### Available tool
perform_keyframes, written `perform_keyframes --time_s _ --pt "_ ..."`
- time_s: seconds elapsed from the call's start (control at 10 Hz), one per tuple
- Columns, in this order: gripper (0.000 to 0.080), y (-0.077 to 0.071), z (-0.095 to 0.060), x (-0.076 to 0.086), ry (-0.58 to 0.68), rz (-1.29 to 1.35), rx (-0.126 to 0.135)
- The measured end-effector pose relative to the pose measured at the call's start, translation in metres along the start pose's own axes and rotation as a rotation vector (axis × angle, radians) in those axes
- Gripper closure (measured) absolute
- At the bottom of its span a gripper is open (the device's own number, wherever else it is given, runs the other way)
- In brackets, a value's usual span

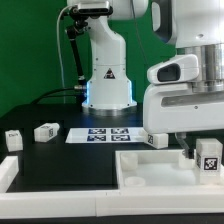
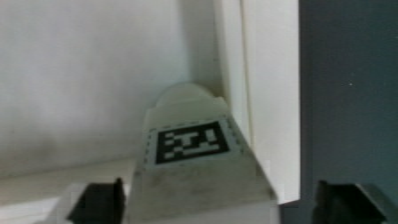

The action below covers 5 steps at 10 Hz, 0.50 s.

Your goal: Assemble square table

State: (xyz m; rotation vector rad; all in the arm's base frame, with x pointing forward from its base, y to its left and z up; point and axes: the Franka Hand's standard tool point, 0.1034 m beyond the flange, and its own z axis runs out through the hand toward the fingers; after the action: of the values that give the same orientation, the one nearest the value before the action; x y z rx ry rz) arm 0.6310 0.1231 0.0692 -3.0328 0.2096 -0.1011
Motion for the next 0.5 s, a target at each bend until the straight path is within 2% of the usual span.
perform_keyframes --time_s 0.1,0.2,0.5 --pt "0.0434 0.0023 0.0005 -0.0006 -0.005 0.102 0.000" --pt "0.0506 0.0033 0.0005 -0.0004 -0.005 0.177 -0.001" --pt "0.0506 0.0044 0.0005 -0.0001 -0.005 0.385 -0.001"
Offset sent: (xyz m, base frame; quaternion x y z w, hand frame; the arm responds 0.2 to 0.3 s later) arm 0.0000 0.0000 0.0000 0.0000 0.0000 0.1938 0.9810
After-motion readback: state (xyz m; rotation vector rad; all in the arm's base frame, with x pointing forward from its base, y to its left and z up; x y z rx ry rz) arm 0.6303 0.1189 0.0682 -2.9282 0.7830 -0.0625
